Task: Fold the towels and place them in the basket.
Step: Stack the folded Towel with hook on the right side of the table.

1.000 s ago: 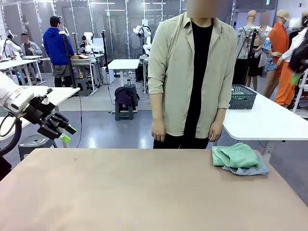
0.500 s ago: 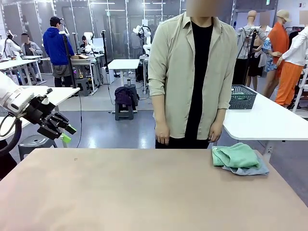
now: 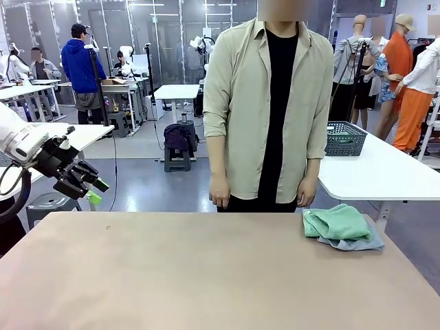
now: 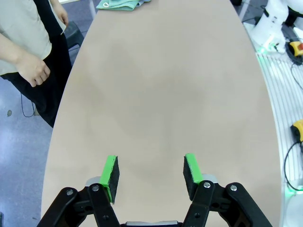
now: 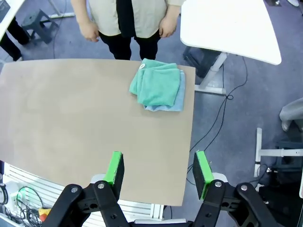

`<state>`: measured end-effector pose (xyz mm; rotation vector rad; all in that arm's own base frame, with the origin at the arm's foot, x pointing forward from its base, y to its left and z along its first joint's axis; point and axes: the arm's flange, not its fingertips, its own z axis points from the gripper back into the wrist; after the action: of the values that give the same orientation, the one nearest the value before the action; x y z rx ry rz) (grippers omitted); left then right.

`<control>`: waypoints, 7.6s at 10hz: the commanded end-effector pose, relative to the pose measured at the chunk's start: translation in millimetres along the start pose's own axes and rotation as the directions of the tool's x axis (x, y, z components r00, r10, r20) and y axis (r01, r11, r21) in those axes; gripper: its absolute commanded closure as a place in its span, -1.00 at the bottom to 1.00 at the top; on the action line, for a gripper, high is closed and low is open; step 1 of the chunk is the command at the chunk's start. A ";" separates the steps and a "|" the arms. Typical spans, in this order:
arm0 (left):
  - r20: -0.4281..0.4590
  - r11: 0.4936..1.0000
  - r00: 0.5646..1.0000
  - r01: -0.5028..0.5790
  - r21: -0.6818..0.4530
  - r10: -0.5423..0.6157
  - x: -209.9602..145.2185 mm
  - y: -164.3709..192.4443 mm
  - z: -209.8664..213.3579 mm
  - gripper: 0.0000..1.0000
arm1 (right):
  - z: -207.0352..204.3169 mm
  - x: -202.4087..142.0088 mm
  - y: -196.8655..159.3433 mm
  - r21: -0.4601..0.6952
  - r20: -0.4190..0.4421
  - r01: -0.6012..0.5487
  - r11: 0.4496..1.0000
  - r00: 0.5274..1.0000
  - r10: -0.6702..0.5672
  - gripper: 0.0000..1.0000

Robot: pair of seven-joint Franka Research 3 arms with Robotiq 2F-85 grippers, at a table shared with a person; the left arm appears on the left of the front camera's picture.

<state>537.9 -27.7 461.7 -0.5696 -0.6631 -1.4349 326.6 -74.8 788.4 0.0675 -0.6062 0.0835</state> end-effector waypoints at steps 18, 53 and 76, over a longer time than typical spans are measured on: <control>-0.019 0.999 1.000 -0.025 -0.042 0.024 18.5 -4.4 33.6 -0.40 | 6.2 -0.2 -7.6 0.065 0.002 0.030 0.997 1.000 -0.030 -0.47; 0.136 0.172 0.109 -0.736 -0.655 0.985 -64.8 -21.8 325.0 -0.40 | -117.7 -83.9 -159.9 0.849 -0.498 0.524 0.062 0.834 -0.237 -0.47; 0.163 0.190 0.109 -0.735 -0.651 0.981 -68.6 -19.4 320.2 -0.40 | -117.2 -82.2 -152.6 0.838 -0.515 0.542 0.061 0.823 -0.240 -0.47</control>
<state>494.7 246.2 636.0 -1.5065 -0.2577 -0.0954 341.4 -220.0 639.3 1.5536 -0.1412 -0.0803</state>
